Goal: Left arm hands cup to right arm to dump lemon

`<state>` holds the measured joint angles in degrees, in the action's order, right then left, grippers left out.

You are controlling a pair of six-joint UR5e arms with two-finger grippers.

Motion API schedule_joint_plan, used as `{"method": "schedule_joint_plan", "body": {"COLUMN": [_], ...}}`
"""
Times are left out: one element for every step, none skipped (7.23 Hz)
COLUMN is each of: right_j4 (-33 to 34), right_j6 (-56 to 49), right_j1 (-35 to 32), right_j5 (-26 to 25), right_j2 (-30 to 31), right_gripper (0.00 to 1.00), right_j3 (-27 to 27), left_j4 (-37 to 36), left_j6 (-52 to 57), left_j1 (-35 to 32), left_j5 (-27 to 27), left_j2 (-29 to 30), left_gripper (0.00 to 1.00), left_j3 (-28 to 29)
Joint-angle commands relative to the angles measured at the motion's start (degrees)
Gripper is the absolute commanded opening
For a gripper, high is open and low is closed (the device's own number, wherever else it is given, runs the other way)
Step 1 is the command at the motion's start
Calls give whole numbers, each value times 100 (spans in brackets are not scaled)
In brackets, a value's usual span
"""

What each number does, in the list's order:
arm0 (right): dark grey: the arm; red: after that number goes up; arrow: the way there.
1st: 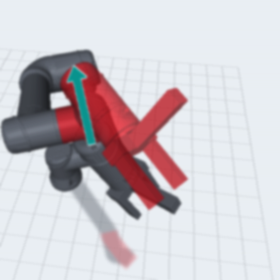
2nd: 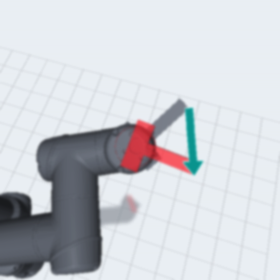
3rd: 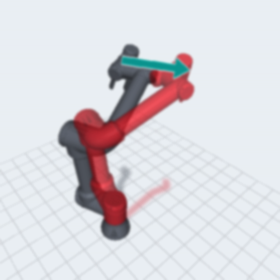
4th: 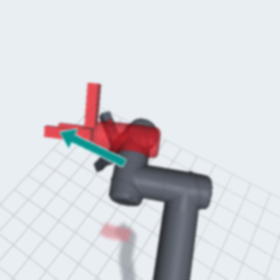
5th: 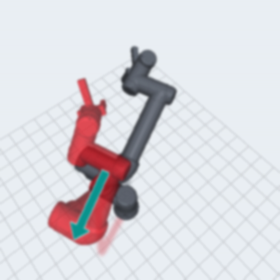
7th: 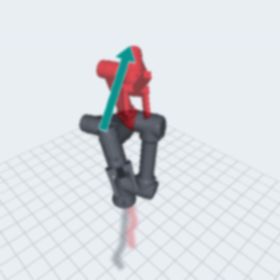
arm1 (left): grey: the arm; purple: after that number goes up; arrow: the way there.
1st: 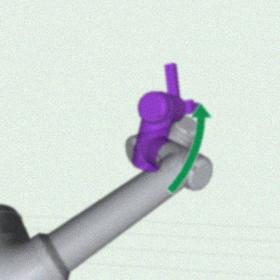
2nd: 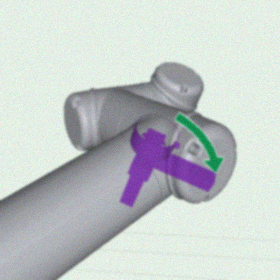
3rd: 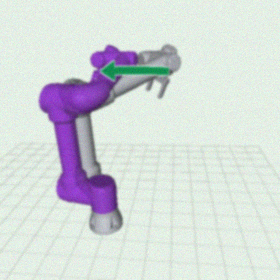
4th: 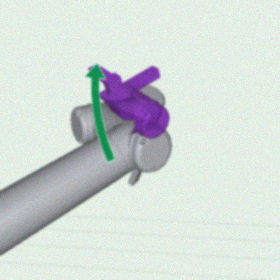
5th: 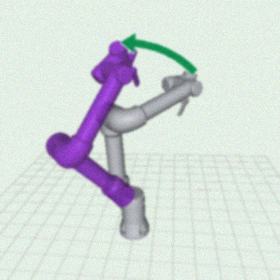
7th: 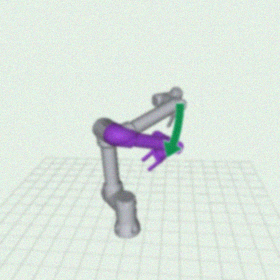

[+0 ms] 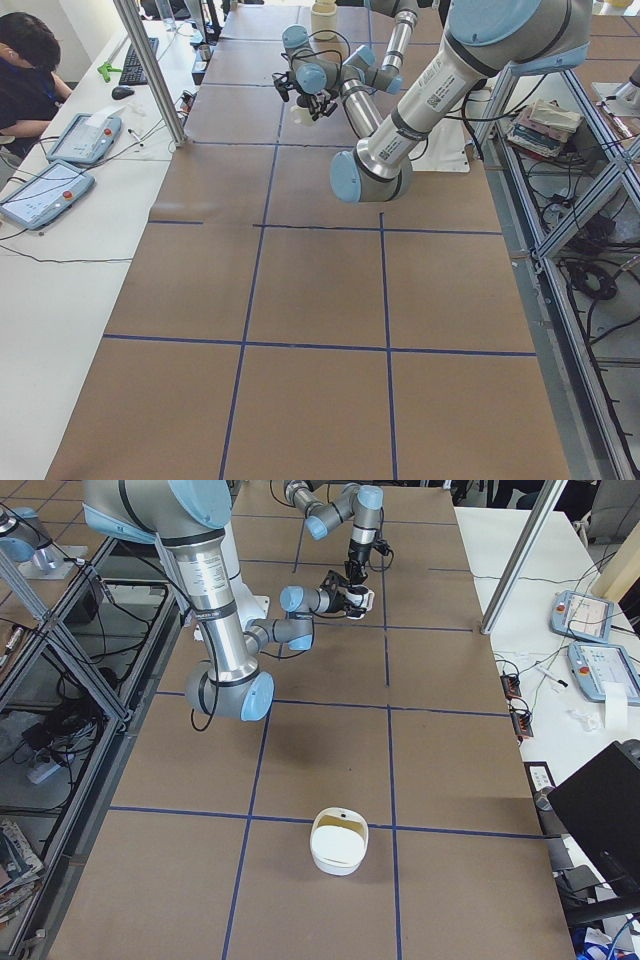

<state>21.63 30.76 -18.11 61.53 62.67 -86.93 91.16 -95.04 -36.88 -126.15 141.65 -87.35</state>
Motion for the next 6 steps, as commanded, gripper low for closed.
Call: {"method": "schedule_joint_plan", "body": {"right_j4": [0,0,-9,-1,0,0], "right_j6": [0,-9,-9,-9,-9,-9], "right_j1": [0,0,0,0,0,0], "right_j5": [-1,-1,-1,-1,-1,-1], "right_j2": [0,0,9,9,9,18], "right_gripper": [100,100,100,100,100,100], "right_j3": [0,0,0,9,9,9], "left_j4": [-2,-2,7,-2,-2,-20], "left_j6": [47,47,55,142,152,291], "left_j1": [-4,-4,-4,-12,-56,-152], "left_j5": [-6,-6,-6,-6,72,203], "left_j2": [-24,-24,-32,-41,-41,-50], "left_gripper": [0,0,0,0,0,0], "left_j3": [-10,-2,16,33,42,51]}}
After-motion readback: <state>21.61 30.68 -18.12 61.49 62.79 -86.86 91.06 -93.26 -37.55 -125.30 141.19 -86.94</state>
